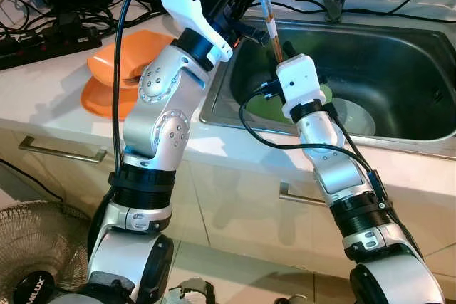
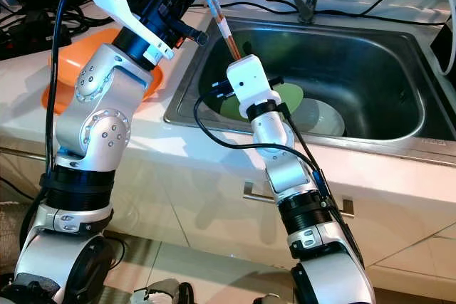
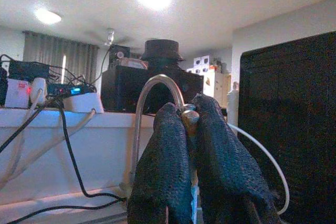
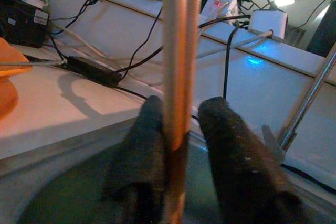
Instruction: Kitchen organization
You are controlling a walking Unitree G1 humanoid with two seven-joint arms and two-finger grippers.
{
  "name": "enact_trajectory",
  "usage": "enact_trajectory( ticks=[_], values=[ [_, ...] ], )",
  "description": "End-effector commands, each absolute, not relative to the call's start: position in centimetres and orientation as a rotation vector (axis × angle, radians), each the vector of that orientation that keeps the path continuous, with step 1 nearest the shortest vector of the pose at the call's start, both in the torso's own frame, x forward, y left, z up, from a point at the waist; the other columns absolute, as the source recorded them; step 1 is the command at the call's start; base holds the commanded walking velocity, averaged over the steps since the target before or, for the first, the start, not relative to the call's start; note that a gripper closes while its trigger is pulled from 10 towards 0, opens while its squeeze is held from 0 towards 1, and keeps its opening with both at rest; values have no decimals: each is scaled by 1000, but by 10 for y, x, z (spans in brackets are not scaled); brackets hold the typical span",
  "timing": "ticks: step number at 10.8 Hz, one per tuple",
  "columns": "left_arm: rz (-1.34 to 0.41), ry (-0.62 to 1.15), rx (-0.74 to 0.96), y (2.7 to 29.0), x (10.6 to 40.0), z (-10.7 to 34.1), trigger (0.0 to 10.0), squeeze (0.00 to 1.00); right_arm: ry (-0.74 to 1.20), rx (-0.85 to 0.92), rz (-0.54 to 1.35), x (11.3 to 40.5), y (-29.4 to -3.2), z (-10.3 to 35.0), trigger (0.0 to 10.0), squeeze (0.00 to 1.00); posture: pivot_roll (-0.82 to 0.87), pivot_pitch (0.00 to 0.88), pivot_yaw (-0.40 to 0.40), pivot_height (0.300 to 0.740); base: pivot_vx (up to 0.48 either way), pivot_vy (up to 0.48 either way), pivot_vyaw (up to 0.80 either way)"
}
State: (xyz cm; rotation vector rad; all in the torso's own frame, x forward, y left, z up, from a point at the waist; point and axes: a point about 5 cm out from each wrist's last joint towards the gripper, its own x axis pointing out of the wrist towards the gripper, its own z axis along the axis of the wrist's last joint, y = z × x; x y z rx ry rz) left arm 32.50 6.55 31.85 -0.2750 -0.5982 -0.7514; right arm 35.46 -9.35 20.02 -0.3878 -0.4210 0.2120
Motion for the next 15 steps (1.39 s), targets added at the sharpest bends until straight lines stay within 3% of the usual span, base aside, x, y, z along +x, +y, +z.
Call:
enact_trajectory(
  ticks=[1,4,5,10,14,15],
  values=[
    [-759,-624,-242,64,324,325,10000,0,-440,-373,192,357,-97,207,0,0,97,56,65,740,0,0,0],
    [-746,-627,-226,64,326,325,10000,0,-435,-362,190,357,-97,206,0,0,99,59,66,740,0,0,0],
    [-750,-616,-239,64,327,324,10000,1000,-435,-360,188,357,-98,207,0,0,98,61,67,740,0,0,0],
    [-760,-611,-311,68,325,324,10000,1000,-407,-336,161,361,-103,204,0,0,104,58,62,740,0,0,0],
    [-861,-511,-307,72,317,301,10000,1000,-223,-232,73,378,-116,186,0,0,112,23,61,740,0,0,0],
    [-781,-469,-279,80,321,288,10000,0,-137,-208,33,383,-122,179,10000,0,106,11,65,740,0,0,0]
  ],
)
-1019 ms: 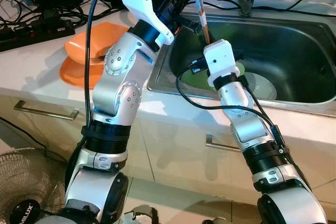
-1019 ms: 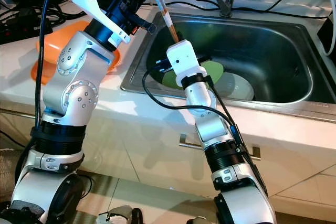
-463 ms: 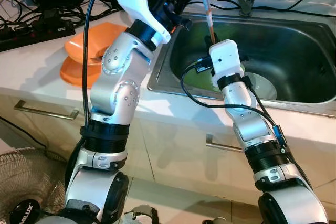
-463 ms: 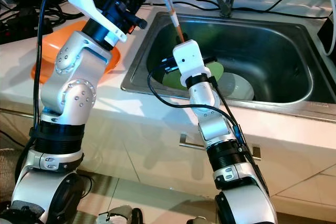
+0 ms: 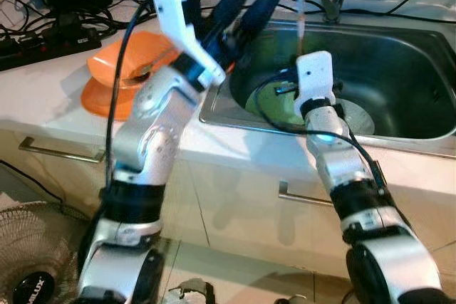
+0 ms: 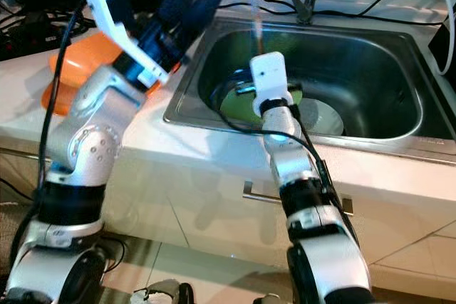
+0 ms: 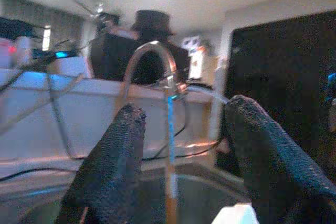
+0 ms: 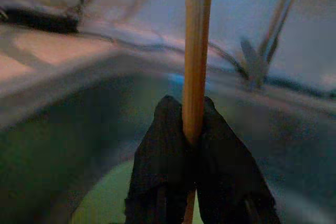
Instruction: Kitchen organization
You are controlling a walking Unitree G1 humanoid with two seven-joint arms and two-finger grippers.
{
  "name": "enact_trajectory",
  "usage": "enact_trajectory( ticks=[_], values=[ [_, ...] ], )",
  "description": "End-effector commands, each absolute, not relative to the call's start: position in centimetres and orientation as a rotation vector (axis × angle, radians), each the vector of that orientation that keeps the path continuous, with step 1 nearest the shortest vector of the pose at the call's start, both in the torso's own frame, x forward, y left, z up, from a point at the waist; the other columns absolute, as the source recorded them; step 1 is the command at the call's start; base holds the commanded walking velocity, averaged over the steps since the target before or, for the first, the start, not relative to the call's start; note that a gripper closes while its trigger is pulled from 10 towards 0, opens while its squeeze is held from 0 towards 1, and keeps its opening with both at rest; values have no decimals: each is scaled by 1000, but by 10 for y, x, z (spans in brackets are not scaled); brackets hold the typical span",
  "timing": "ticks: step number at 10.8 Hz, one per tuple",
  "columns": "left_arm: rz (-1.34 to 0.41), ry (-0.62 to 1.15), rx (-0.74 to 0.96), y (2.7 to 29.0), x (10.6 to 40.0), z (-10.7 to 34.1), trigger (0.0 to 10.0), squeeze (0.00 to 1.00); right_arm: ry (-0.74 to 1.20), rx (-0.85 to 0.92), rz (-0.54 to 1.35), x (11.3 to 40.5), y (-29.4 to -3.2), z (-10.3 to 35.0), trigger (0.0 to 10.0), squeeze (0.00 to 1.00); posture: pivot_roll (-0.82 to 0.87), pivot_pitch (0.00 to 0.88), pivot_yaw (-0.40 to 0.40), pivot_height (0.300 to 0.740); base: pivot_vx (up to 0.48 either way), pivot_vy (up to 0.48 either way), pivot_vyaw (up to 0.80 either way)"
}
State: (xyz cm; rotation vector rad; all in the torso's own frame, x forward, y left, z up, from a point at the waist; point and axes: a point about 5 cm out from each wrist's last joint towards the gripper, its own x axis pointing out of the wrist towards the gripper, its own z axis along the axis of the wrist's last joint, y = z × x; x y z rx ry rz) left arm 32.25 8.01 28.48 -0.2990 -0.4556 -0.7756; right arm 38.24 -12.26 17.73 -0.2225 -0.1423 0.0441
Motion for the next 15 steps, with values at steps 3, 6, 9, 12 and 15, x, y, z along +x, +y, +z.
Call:
enact_trajectory(
  ticks=[3,6,9,12,15],
  values=[
    [-614,-259,-187,88,324,234,10000,0,-70,-159,-9,400,-148,192,10000,0,93,20,45,740,0,0,0],
    [-542,-76,-62,96,322,198,10000,0,149,-78,-1,406,-161,172,10000,0,103,29,25,740,0,0,0],
    [-567,8,6,78,315,182,10000,0,313,-35,40,402,-155,147,10000,0,121,43,9,740,0,0,0],
    [-629,100,4,64,306,170,10000,0,375,-17,53,399,-149,138,10000,0,131,50,5,740,0,0,0],
    [-653,214,46,56,300,153,10000,0,376,-27,69,400,-146,140,10000,0,133,61,-2,740,0,0,0]
  ],
)
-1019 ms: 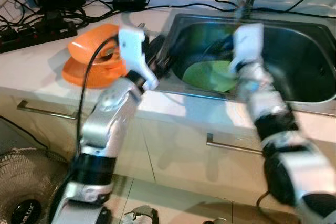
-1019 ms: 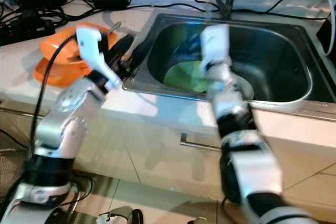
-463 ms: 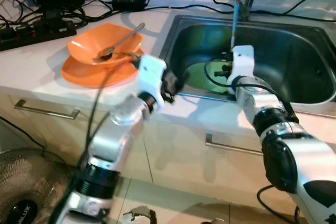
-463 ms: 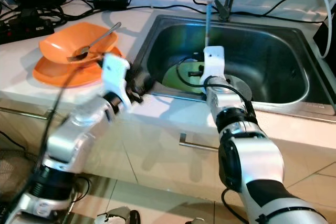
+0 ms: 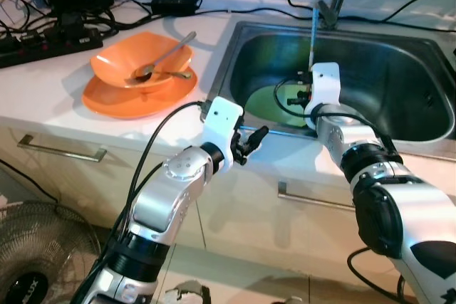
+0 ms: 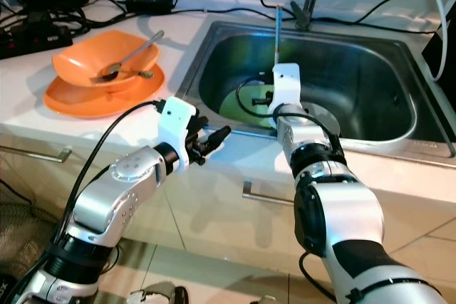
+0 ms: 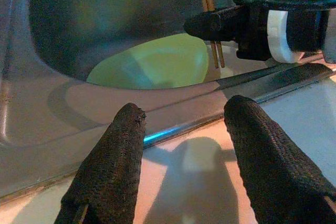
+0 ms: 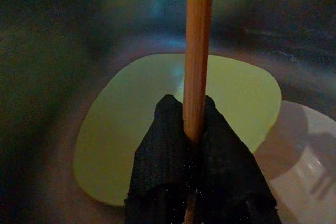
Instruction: Kitchen organization
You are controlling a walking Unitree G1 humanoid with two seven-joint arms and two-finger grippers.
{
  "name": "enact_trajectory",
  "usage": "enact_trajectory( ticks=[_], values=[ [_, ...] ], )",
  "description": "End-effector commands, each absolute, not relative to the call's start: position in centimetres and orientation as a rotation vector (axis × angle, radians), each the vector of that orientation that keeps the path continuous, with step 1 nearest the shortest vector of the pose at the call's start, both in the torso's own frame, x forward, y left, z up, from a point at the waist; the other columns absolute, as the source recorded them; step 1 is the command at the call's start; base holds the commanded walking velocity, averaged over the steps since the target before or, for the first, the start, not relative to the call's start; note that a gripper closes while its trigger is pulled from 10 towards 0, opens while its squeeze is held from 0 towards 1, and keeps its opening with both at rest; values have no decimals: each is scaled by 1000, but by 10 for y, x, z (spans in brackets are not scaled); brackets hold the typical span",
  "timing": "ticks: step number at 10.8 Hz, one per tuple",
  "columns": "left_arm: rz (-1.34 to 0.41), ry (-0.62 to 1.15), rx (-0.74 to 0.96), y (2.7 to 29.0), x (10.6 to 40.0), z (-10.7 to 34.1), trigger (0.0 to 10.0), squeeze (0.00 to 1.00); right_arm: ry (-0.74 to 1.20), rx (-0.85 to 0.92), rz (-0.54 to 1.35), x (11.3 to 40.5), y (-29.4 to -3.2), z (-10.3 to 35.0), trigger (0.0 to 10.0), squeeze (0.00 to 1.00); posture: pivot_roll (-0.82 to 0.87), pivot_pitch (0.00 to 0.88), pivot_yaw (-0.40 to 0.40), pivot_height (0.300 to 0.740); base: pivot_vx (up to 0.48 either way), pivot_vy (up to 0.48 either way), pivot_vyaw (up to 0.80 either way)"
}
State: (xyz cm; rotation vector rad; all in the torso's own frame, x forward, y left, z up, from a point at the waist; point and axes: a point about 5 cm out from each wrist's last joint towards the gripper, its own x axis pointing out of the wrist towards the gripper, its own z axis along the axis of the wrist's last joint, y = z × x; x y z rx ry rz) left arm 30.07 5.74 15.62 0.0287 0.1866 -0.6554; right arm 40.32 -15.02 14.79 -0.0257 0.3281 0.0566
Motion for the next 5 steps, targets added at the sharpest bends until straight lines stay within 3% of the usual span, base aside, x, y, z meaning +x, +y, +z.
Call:
enact_trajectory(
  ticks=[1,2,5],
  values=[
    [-642,217,48,57,300,152,10000,0,374,-25,70,401,-146,140,10000,949,132,61,-2,740,0,0,0],
    [-642,218,45,57,300,153,10000,0,373,-21,70,400,-147,140,10000,1000,130,63,0,740,0,0,0],
    [-639,224,60,57,301,154,10000,0,369,-24,77,400,-145,139,10000,1000,130,70,0,740,0,0,0]
  ],
)
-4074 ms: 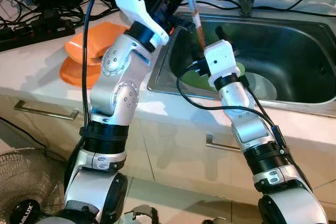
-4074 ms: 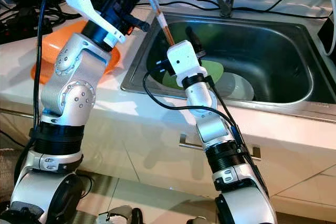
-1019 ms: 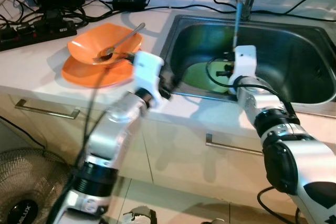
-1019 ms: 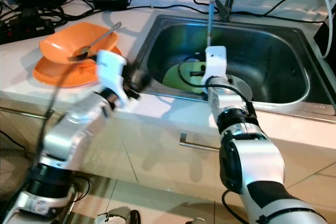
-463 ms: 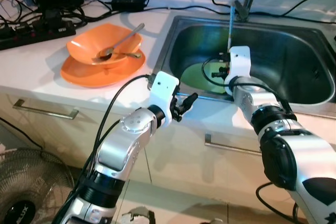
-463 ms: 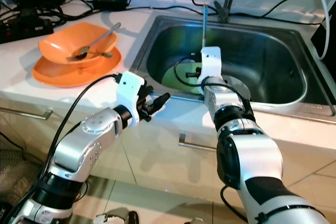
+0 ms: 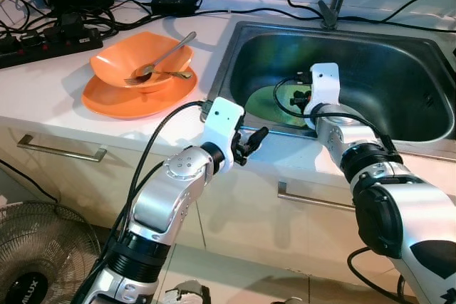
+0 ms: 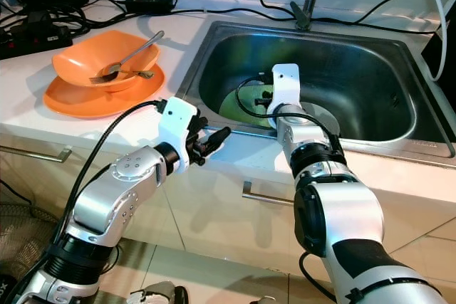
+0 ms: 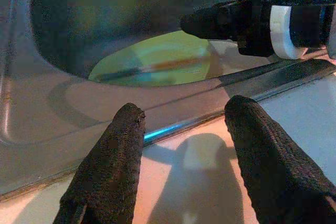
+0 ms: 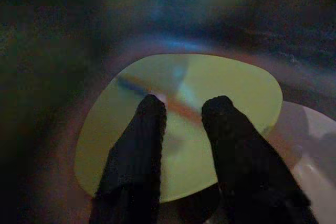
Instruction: Kitchen organization
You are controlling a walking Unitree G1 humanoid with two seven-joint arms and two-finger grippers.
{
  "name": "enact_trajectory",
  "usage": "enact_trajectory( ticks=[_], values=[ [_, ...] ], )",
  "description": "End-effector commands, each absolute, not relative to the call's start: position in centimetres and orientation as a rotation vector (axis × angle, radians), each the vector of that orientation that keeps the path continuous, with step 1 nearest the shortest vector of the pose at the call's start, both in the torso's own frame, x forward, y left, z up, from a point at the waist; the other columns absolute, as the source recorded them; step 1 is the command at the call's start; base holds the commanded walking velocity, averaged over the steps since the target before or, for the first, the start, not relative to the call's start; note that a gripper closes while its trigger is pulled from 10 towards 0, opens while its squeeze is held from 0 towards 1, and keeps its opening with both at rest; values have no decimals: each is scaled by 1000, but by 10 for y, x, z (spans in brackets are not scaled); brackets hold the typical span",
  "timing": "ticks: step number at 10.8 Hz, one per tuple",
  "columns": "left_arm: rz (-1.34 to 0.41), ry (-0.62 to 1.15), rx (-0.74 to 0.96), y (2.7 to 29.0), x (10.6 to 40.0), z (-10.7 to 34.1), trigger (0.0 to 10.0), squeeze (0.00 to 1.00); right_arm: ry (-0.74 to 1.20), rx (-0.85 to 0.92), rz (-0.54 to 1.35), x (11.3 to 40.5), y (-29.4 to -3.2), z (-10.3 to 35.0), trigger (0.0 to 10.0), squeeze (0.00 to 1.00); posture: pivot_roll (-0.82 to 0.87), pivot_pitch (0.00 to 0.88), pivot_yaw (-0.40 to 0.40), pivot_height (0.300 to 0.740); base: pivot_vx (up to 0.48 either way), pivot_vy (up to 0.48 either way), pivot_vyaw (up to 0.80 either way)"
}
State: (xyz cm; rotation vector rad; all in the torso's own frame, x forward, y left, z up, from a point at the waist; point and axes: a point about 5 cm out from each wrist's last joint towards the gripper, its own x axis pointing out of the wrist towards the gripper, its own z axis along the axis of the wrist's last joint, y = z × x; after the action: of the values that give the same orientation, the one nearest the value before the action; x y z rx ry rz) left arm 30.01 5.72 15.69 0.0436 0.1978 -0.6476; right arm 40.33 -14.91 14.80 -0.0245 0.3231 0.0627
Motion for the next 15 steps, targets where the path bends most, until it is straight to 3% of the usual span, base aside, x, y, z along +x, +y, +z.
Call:
enact_trajectory(
  ticks=[1,2,4,7,11,13,15],
  values=[
    [-627,216,60,59,301,155,10000,0,337,-26,93,401,-142,142,10000,965,133,73,1,740,0,0,0],
    [-606,181,63,62,303,159,10000,0,245,-38,106,406,-139,157,10000,0,133,75,3,740,0,0,0],
    [-557,82,89,65,309,169,10000,0,-16,-14,159,416,-129,205,10000,0,118,83,6,740,0,0,0],
    [-500,-12,141,66,311,176,10000,0,-232,28,183,410,-127,225,10000,0,103,92,3,740,0,0,0],
    [-447,-50,145,71,314,173,10000,0,-271,63,88,374,-149,186,10000,0,52,88,2,740,0,0,0],
    [-442,-47,146,71,311,168,10000,0,-310,75,74,358,-154,187,10000,0,42,85,3,740,0,0,0],
    [-413,-79,187,75,309,167,10000,0,-291,80,136,343,-142,179,10000,0,39,73,5,740,0,0,0]
  ],
)
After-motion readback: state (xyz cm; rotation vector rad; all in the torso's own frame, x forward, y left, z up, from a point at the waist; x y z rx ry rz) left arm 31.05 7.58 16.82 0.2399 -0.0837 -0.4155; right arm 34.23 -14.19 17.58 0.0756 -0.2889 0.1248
